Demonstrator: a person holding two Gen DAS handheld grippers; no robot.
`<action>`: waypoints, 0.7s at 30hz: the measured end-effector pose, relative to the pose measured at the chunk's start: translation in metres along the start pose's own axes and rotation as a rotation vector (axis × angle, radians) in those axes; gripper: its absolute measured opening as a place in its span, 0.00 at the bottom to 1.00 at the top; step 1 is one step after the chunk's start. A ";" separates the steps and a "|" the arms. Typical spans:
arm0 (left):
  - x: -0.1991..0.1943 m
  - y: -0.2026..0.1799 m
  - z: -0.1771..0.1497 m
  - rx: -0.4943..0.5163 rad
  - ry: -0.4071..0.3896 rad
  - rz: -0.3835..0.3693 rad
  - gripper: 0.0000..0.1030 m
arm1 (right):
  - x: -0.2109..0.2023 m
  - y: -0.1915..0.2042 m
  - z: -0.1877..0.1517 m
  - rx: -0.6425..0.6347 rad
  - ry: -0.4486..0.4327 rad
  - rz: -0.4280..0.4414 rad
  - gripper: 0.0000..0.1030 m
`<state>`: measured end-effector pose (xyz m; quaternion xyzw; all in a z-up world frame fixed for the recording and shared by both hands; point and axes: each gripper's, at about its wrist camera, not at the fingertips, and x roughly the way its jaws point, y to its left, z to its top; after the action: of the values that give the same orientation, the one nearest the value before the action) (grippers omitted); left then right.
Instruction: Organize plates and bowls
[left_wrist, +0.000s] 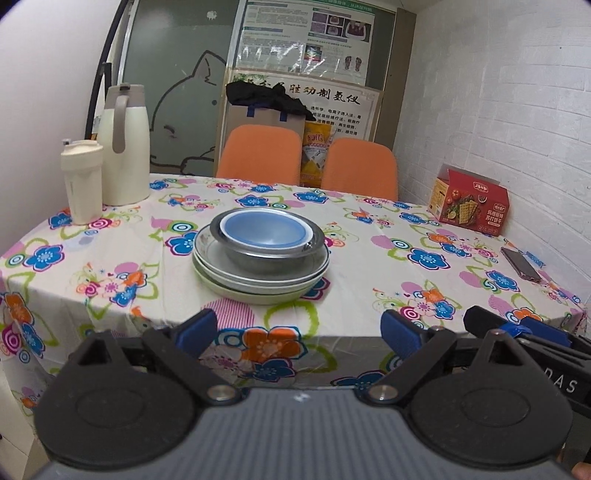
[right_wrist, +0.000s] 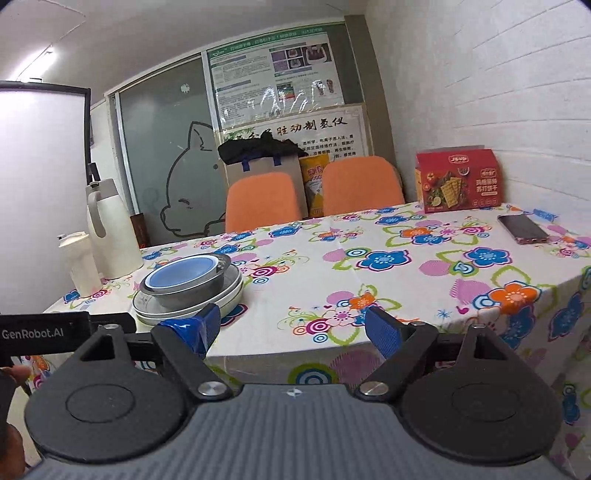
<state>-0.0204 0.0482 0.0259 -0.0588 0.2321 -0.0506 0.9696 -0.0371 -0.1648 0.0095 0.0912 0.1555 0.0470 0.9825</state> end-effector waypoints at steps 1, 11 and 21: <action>-0.001 -0.002 -0.001 0.006 -0.001 -0.001 0.91 | -0.001 -0.002 -0.002 0.004 0.002 -0.016 0.70; -0.005 -0.019 -0.012 0.081 0.007 -0.014 0.91 | -0.006 -0.005 -0.008 0.010 0.021 -0.010 0.71; -0.006 -0.022 -0.012 0.091 0.006 0.002 0.91 | 0.005 -0.009 -0.015 0.023 0.087 -0.027 0.71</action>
<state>-0.0327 0.0264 0.0204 -0.0141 0.2325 -0.0601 0.9706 -0.0369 -0.1703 -0.0074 0.0982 0.2000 0.0359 0.9742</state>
